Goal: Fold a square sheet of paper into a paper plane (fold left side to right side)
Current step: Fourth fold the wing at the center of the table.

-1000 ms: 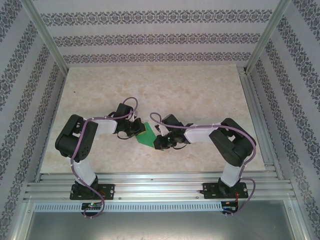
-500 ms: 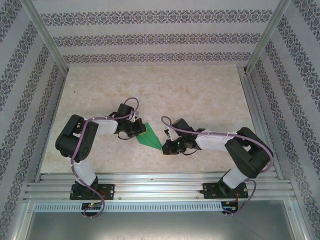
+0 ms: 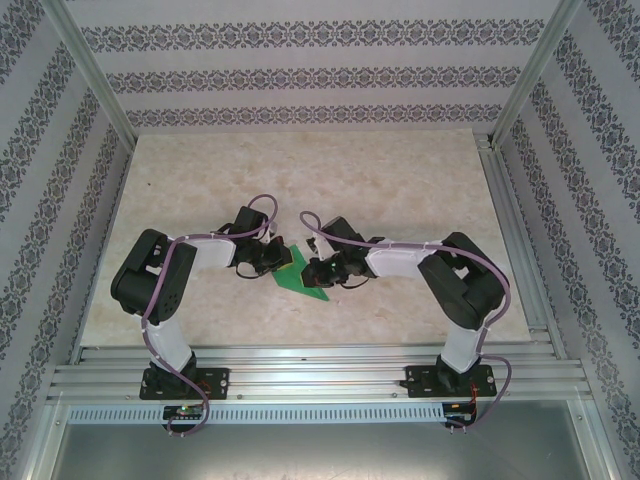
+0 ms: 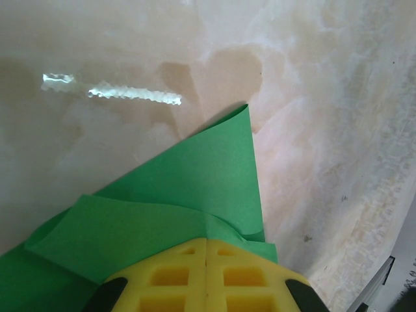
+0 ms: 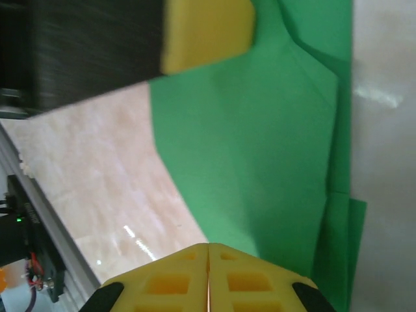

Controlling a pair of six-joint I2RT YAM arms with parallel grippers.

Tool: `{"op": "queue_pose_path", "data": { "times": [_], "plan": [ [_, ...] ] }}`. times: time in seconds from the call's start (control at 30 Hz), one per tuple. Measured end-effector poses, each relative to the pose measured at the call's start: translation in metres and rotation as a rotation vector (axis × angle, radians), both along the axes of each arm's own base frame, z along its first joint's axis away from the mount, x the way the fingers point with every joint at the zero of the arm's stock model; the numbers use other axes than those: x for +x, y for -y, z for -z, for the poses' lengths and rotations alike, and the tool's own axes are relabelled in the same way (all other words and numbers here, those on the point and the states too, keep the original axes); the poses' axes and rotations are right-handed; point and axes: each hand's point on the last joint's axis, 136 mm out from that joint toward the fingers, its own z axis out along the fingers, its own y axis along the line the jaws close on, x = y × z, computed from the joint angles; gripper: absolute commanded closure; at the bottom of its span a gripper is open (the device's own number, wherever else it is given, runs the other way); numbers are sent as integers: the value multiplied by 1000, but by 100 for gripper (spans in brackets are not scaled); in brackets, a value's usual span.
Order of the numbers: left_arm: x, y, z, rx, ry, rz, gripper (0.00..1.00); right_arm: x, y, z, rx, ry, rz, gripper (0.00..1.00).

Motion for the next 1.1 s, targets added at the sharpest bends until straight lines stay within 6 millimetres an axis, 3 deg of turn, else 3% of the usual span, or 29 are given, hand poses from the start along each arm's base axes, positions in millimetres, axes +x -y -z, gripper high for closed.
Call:
{"op": "queue_pose_path", "data": {
  "times": [0.1,0.3,0.6,0.87,1.1],
  "plan": [
    [0,0,-1,1,1,-1,100,-5,4,15,-16,-33,3,93],
    [-4,-10,-7,47,-2,-23,98,-5,3,16,15,-23,12,94],
    [-9,-13,-63,14,121,-9,99,-5,2,16,26,-17,16,94],
    [-39,23,-35,6,57,106,100,-5,2,16,23,-19,16,94],
    [-41,27,-29,6,39,108,100,-5,3,16,23,-19,16,94]
  ]
}}
